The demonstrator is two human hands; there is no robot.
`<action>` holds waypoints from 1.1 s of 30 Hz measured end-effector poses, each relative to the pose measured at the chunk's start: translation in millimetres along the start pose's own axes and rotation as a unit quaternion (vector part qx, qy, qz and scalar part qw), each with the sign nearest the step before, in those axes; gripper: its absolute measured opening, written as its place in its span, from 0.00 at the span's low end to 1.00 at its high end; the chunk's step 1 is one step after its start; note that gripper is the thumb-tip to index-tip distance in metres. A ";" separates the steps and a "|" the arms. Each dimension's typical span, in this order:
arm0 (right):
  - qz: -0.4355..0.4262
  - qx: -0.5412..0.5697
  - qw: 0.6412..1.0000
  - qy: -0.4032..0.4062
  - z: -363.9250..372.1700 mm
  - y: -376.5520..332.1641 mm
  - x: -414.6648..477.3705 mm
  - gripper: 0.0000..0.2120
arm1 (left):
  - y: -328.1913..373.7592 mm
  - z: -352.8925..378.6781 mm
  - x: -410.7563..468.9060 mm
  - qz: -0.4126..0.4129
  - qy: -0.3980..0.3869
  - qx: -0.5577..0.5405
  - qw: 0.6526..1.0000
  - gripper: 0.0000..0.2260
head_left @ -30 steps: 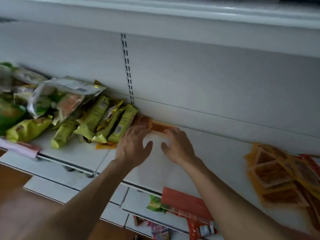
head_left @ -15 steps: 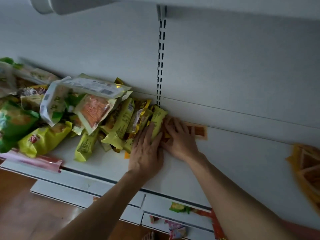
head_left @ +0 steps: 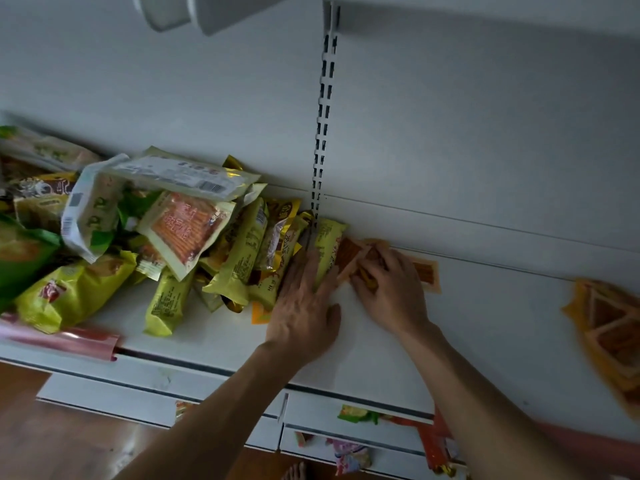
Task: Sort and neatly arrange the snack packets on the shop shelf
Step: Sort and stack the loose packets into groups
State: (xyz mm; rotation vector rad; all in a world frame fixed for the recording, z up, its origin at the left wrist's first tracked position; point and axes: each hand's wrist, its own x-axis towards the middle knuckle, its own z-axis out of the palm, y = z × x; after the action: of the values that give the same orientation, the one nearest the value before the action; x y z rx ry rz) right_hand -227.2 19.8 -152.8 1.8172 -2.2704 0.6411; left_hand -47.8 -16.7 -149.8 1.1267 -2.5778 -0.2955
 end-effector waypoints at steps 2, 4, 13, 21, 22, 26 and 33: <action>0.006 -0.028 0.999 -0.036 -1.5 0.6 -0.3 0.20 | 5.8 2.3 0.1 0.019 -0.012 -0.036 0.999 0.34; 0.021 -0.052 0.993 -0.107 0.1 -1.8 2.7 0.26 | 7.5 1.9 2.1 0.028 -0.007 -0.077 0.997 0.34; 0.052 -0.045 0.993 -0.092 3.4 3.1 -7.2 0.29 | 0.2 -1.0 6.8 -0.067 -0.025 -0.037 0.997 0.38; 0.033 -0.029 0.998 -0.043 -14.5 28.9 -15.5 0.20 | 20.2 2.6 13.3 -0.003 -0.110 -0.107 0.988 0.35; 0.046 -0.026 0.998 -0.024 -17.3 32.9 -18.7 0.19 | 20.1 1.8 12.8 0.010 -0.105 -0.119 0.987 0.35; 0.123 -0.027 0.992 -0.026 -22.3 41.6 -31.0 0.21 | 8.2 -0.4 4.6 0.027 0.028 -0.066 0.997 0.29; 0.156 -0.063 0.984 -0.057 -19.6 39.6 -26.0 0.32 | -2.7 6.7 6.0 0.026 -0.013 -0.017 0.999 0.23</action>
State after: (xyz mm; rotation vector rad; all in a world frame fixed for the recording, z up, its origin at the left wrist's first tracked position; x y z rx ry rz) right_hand -261.4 58.0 -154.2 1.4912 -2.6352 0.4328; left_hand -52.3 -22.5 -155.7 1.0499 -2.6096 -0.3439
